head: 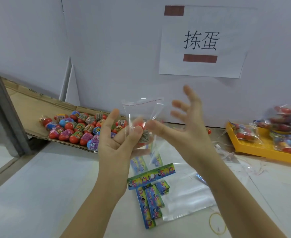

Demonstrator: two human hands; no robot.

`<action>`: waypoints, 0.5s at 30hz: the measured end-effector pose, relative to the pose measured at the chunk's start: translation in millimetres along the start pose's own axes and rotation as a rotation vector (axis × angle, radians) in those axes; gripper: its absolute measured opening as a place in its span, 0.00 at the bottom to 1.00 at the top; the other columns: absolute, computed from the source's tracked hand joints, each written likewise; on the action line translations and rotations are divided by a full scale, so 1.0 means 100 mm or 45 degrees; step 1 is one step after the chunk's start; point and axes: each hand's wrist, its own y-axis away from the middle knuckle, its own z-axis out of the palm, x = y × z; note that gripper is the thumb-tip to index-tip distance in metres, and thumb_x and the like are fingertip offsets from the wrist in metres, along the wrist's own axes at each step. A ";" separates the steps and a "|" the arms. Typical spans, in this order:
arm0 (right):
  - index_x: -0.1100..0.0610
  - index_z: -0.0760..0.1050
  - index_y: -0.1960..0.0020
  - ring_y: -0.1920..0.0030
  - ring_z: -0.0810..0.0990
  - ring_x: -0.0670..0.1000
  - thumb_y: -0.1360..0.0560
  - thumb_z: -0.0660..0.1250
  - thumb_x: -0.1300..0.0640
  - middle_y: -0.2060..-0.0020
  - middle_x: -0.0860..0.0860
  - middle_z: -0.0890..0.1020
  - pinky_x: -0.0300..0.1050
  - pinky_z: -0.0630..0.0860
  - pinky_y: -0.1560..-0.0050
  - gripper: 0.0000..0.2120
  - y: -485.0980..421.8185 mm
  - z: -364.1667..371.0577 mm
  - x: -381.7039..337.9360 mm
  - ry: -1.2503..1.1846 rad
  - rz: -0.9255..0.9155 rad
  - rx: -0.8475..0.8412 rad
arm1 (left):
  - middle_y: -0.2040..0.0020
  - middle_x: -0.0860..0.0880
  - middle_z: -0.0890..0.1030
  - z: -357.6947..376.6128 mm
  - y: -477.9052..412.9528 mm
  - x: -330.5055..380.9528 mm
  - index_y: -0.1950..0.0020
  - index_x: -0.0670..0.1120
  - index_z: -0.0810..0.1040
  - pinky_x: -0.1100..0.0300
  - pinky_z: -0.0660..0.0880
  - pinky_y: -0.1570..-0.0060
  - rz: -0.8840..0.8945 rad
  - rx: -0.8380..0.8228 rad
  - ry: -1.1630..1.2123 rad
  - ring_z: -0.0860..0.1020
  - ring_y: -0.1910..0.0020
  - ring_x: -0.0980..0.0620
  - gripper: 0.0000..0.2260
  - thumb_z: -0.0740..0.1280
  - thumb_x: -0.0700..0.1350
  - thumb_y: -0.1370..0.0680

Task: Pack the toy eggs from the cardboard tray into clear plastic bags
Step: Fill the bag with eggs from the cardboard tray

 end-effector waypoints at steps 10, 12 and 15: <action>0.56 0.84 0.56 0.66 0.81 0.51 0.37 0.76 0.51 0.61 0.51 0.85 0.45 0.80 0.70 0.12 -0.03 0.05 0.12 -0.335 0.282 -0.297 | 0.51 0.51 0.86 0.04 0.04 -0.04 0.34 0.57 0.68 0.63 0.80 0.60 -0.004 -0.014 0.003 0.84 0.56 0.56 0.26 0.68 0.44 0.30; 0.53 0.84 0.51 0.61 0.83 0.53 0.37 0.76 0.49 0.56 0.52 0.86 0.46 0.81 0.67 0.16 -0.04 0.02 0.13 -0.310 0.288 -0.377 | 0.49 0.51 0.86 0.03 0.01 -0.04 0.36 0.58 0.70 0.61 0.81 0.56 -0.059 0.007 0.051 0.84 0.52 0.54 0.23 0.68 0.44 0.30; 0.52 0.81 0.45 0.58 0.85 0.52 0.40 0.77 0.52 0.54 0.52 0.86 0.42 0.80 0.64 0.23 -0.04 0.00 0.14 -0.231 0.317 -0.486 | 0.46 0.48 0.85 0.00 -0.01 -0.04 0.37 0.59 0.71 0.57 0.80 0.55 -0.126 0.064 0.084 0.83 0.54 0.52 0.22 0.69 0.45 0.30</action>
